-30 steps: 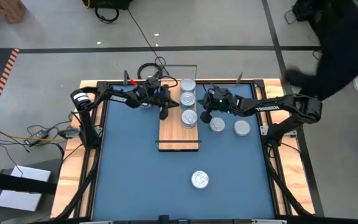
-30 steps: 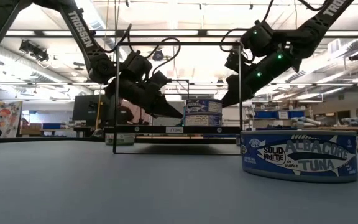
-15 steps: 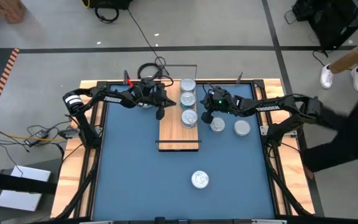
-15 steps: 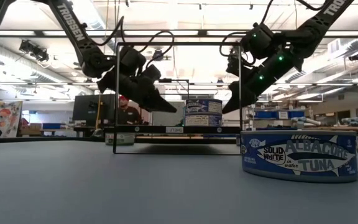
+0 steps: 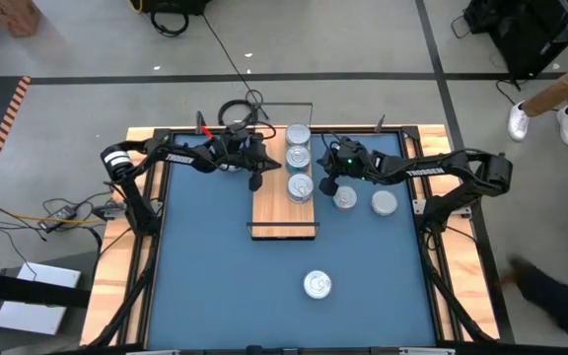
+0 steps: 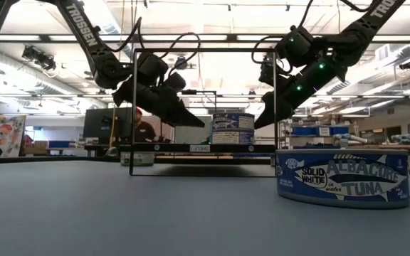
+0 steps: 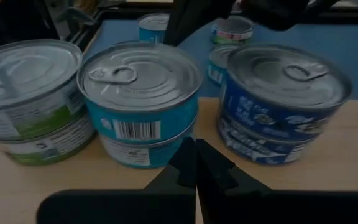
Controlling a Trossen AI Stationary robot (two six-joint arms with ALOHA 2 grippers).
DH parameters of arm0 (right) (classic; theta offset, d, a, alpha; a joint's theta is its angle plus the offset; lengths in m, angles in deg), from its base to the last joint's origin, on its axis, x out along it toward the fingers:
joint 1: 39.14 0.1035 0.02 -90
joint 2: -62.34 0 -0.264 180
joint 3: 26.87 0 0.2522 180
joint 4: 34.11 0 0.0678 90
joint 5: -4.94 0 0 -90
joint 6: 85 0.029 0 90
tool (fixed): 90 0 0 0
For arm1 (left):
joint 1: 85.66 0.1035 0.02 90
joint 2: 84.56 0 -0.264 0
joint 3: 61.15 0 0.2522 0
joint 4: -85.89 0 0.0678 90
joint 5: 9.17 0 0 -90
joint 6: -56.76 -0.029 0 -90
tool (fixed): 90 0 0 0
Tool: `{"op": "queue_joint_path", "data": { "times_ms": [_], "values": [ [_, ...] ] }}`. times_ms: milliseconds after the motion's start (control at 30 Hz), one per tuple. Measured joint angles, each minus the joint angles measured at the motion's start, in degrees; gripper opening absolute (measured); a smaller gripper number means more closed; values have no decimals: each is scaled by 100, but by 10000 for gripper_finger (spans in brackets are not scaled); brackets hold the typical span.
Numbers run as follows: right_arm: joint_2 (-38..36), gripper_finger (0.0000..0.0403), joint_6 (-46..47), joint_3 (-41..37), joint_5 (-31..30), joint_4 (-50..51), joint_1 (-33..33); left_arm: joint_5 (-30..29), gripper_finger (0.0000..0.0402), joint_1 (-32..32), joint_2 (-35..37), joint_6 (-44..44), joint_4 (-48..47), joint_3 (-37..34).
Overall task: Stack canned seafood by type on shelf
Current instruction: Put the green tuna can on the shelf aligned with the other green tuna can
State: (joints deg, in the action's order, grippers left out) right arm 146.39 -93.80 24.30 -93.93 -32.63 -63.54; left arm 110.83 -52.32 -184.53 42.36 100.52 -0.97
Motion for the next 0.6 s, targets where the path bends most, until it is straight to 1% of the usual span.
{"op": "queue_joint_path", "data": {
  "times_ms": [400,467,600],
  "values": [
    [-545,2,-38,-14,2,122,322,71,1,83,512,-29,44,-16],
    [-587,2,-45,-160,2,-245,394,73,1,76,552,-32,183,-78],
    [-609,2,-8,-686,9,-1175,493,71,1,66,563,103,554,-199]
  ]
}}
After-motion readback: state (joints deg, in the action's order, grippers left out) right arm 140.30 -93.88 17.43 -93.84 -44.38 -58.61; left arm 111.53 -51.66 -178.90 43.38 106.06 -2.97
